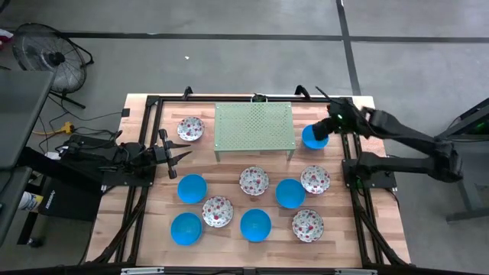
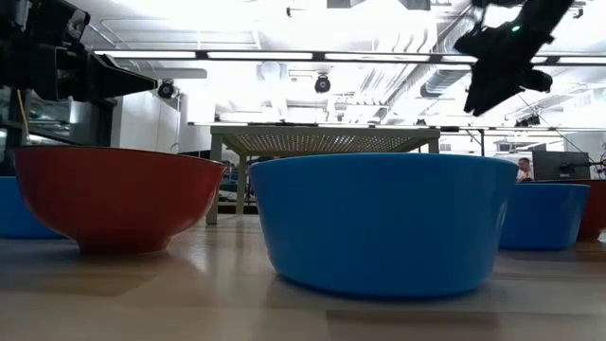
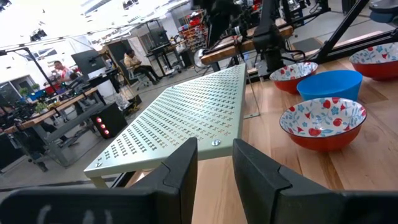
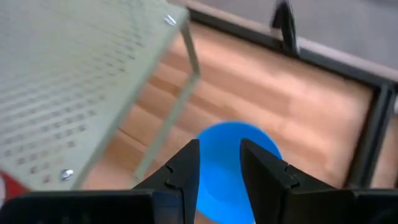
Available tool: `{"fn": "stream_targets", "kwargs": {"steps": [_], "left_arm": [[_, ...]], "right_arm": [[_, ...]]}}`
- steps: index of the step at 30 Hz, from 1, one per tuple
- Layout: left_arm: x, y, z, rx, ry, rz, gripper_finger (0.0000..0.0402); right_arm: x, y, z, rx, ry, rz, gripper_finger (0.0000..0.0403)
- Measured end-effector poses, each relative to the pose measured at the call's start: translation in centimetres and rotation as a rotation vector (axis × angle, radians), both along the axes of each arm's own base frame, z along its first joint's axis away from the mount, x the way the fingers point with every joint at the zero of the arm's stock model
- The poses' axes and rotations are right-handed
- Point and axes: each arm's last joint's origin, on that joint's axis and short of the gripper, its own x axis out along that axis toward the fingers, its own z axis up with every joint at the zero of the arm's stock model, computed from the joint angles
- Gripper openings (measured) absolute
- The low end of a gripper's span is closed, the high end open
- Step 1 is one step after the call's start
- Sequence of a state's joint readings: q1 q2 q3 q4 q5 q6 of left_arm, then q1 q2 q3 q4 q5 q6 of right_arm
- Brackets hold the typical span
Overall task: Pick & Place Mini bowls
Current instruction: Put the blue bowl on the shelf
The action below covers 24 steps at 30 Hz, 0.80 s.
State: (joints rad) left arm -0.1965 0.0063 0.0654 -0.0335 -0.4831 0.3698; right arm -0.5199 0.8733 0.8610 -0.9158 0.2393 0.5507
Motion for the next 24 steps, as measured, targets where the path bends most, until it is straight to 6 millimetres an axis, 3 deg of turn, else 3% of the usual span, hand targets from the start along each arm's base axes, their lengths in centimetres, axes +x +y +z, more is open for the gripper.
{"fn": "stream_targets", "kwargs": {"steps": [4, 9, 18, 24], "left_arm": [[0.0, 0.0, 0.0, 0.000, 0.000, 0.000, 0.0097], [0.0, 0.0, 0.0, 0.000, -0.001, 0.000, 0.0097], [0.0, 0.0, 0.0, 0.000, 0.000, 0.000, 0.0097], [0.0, 0.0, 0.0, 0.000, 0.000, 0.000, 0.0097]], "right_arm": [[0.7, -2.3, -0.5, 0.163, 0.085, -0.076, 0.0107], [1.0, -4.2, -2.6, 0.351, 0.205, -0.135, 0.0135], [1.0, -6.0, -5.4, 0.516, 0.322, -0.221, 0.0218], [0.8, -6.8, -8.5, 0.614, 0.307, -0.264, 0.0227]]}}
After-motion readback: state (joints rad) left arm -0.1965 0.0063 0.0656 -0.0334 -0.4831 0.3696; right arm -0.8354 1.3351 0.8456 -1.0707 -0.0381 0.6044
